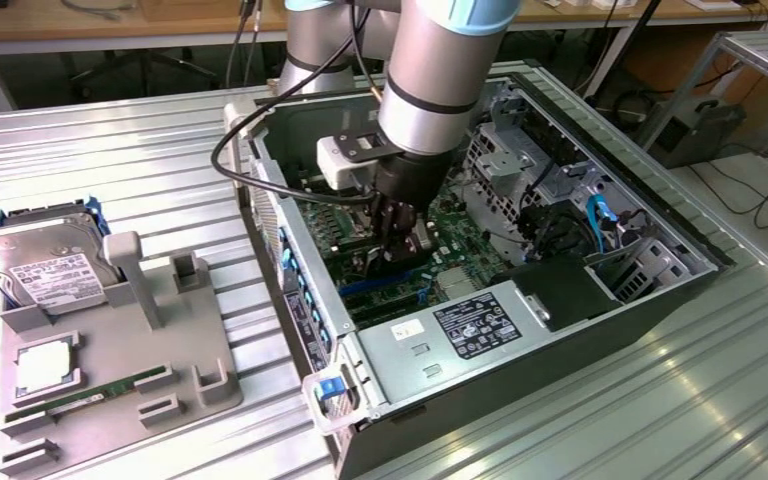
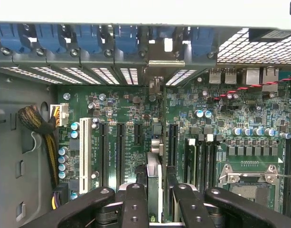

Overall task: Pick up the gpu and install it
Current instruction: 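Insert the gpu into the slot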

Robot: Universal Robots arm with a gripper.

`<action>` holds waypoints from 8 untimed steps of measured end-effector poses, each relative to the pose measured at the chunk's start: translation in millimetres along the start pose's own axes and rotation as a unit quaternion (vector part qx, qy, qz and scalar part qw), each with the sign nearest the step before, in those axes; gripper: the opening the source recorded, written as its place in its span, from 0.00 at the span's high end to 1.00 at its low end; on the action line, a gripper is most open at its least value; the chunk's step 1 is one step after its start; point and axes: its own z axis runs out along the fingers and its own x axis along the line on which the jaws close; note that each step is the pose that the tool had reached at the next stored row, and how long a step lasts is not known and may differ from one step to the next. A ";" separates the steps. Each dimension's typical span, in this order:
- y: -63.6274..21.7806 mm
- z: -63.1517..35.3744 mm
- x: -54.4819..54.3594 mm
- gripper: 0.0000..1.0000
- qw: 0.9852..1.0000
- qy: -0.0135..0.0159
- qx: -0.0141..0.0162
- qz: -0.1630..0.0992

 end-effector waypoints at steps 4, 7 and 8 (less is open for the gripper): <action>0.0 0.0 1.4 0.74 1.000 0.000 0.000 0.000; 0.0 0.0 2.8 0.74 1.000 0.000 0.000 0.000; 0.0 0.0 2.9 0.74 1.000 0.000 0.000 0.000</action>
